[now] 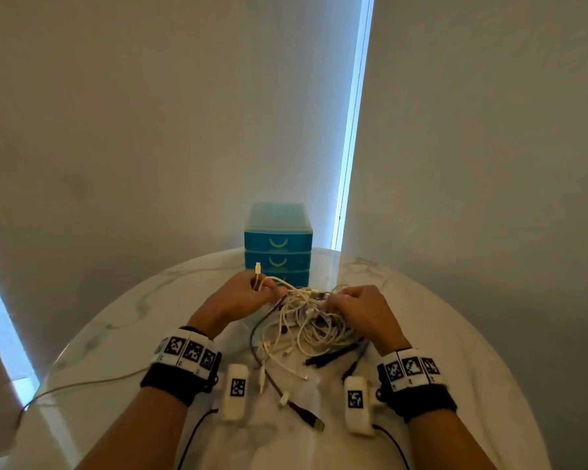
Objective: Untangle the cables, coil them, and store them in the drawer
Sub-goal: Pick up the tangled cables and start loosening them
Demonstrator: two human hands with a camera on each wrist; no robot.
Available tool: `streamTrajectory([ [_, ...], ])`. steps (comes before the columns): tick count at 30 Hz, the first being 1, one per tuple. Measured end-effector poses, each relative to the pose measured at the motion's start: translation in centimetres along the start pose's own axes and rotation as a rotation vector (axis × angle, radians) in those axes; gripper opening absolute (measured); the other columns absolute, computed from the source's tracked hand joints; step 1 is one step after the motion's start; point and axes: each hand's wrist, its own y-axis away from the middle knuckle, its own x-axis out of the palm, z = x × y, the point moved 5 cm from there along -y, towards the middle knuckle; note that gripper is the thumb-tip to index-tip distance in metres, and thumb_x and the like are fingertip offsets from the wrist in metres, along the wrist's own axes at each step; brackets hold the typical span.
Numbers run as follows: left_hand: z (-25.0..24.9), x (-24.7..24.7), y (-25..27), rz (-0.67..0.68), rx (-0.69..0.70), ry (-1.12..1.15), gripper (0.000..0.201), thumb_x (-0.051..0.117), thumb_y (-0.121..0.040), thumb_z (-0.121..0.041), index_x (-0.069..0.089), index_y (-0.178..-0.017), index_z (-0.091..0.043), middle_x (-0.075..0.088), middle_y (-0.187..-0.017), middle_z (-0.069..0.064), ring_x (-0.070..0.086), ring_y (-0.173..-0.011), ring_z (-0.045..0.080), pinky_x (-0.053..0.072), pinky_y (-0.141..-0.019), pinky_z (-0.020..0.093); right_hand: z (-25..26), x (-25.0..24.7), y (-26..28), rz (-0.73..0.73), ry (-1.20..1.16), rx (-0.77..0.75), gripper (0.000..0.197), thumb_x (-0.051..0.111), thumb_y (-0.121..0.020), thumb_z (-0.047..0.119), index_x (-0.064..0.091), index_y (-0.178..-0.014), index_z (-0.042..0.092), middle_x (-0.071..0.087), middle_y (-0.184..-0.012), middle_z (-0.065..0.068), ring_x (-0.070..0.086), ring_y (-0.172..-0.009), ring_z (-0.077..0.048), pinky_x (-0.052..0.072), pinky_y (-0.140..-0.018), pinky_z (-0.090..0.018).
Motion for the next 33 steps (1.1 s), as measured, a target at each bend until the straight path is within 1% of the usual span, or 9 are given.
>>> streamTrajectory([
  [3, 0.3, 0.4, 1.2, 0.051, -0.027, 0.167, 0.024, 0.083, -0.093, -0.031, 0.076, -0.115, -0.022, 0.078, -0.110, -0.002, 0.071, -0.106, 0.018, 0.054, -0.086, 0.029, 0.7, -1.0, 0.7, 0.098, 0.012, 0.101, 0.036, 0.061, -0.096, 0.031, 0.083, -0.073, 0.015, 0.080, -0.075, 0.001, 0.076, -0.080, -0.021, 0.059, -0.091, -0.042],
  [8, 0.4, 0.7, 2.4, 0.060, -0.036, 0.358, 0.015, 0.071, -0.093, -0.018, 0.083, -0.099, -0.027, 0.077, -0.104, 0.002, 0.063, -0.092, 0.017, 0.044, -0.079, 0.029, 4.9, -3.5, -0.1, -0.308, 0.469, -0.032, 0.028, 0.059, -0.100, 0.054, 0.076, -0.099, 0.032, 0.072, -0.094, 0.017, 0.061, -0.095, -0.014, 0.033, -0.105, -0.046],
  [11, 0.9, 0.3, 2.3, 0.016, -0.067, 0.611, 0.030, 0.054, -0.096, -0.022, 0.082, -0.091, -0.014, 0.064, -0.101, 0.016, 0.046, -0.074, 0.016, 0.034, -0.066, 0.029, 6.8, 0.2, -1.7, -0.071, 0.715, -0.113, 0.028, 0.067, -0.097, 0.056, 0.071, -0.119, 0.039, 0.070, -0.128, 0.010, 0.058, -0.127, -0.021, 0.019, -0.120, -0.060],
  [15, 1.3, -0.3, 2.5, -0.066, -0.083, 0.492, 0.044, 0.055, -0.109, -0.043, 0.079, -0.087, -0.013, 0.066, -0.081, 0.003, 0.047, -0.070, 0.010, 0.037, -0.068, 0.029, 8.1, 2.0, -2.7, 0.024, 0.872, -0.177, 0.012, 0.066, -0.099, 0.037, 0.075, -0.105, 0.033, 0.073, -0.108, 0.007, 0.063, -0.119, -0.023, 0.027, -0.116, -0.060],
  [19, 1.4, -1.5, 2.4, -0.192, -0.037, 0.395, 0.038, 0.070, -0.100, -0.048, 0.084, -0.089, -0.014, 0.070, -0.069, -0.017, 0.057, -0.063, -0.004, 0.045, -0.064, 0.014, 11.4, -3.7, -2.8, -0.491, 0.367, -0.378, 0.008, 0.071, -0.100, 0.035, 0.079, -0.102, 0.034, 0.072, -0.102, 0.010, 0.065, -0.096, -0.016, 0.051, -0.081, -0.035],
  [22, 1.5, -1.6, 2.5, -0.237, -0.016, 0.426, 0.022, 0.082, -0.093, -0.039, 0.082, -0.103, -0.020, 0.080, -0.091, -0.008, 0.073, -0.085, 0.001, 0.050, -0.070, 0.012, 12.3, -4.3, -2.5, -0.398, 0.137, -0.390, 0.017, 0.073, -0.098, 0.046, 0.081, -0.098, 0.031, 0.075, -0.091, 0.016, 0.067, -0.084, -0.002, 0.047, -0.074, -0.018],
  [25, 1.4, -1.7, 2.6, -0.260, -0.026, 0.426, 0.038, 0.089, -0.087, -0.036, 0.071, -0.118, -0.024, 0.081, -0.103, 0.003, 0.077, -0.094, 0.011, 0.054, -0.071, 0.013, 10.9, -4.7, -0.9, -0.570, -0.340, -0.339, 0.016, 0.070, -0.102, 0.038, 0.075, -0.100, 0.024, 0.076, -0.083, 0.009, 0.068, -0.072, -0.002, 0.050, -0.068, -0.016],
  [28, 1.0, -1.5, 2.7, -0.236, 0.014, 0.414, 0.039, 0.086, -0.088, -0.043, 0.071, -0.122, -0.033, 0.082, -0.100, -0.003, 0.076, -0.091, 0.004, 0.052, -0.076, 0.017, 7.9, -2.2, 0.1, -0.322, -0.718, -0.177, 0.019, 0.069, -0.104, 0.031, 0.072, -0.109, 0.013, 0.076, -0.085, -0.005, 0.070, -0.069, -0.017, 0.047, -0.053, -0.030],
  [33, 0.5, -1.0, 3.0, -0.255, 0.043, 0.352, 0.020, 0.077, -0.097, -0.043, 0.084, -0.102, -0.025, 0.082, -0.095, -0.011, 0.072, -0.085, -0.007, 0.047, -0.073, 0.009, 4.7, 2.0, 1.2, -0.002, -0.989, -0.068, 0.023, 0.063, -0.107, 0.026, 0.070, -0.124, 0.012, 0.077, -0.099, -0.010, 0.073, -0.084, -0.022, 0.048, -0.055, -0.026],
])
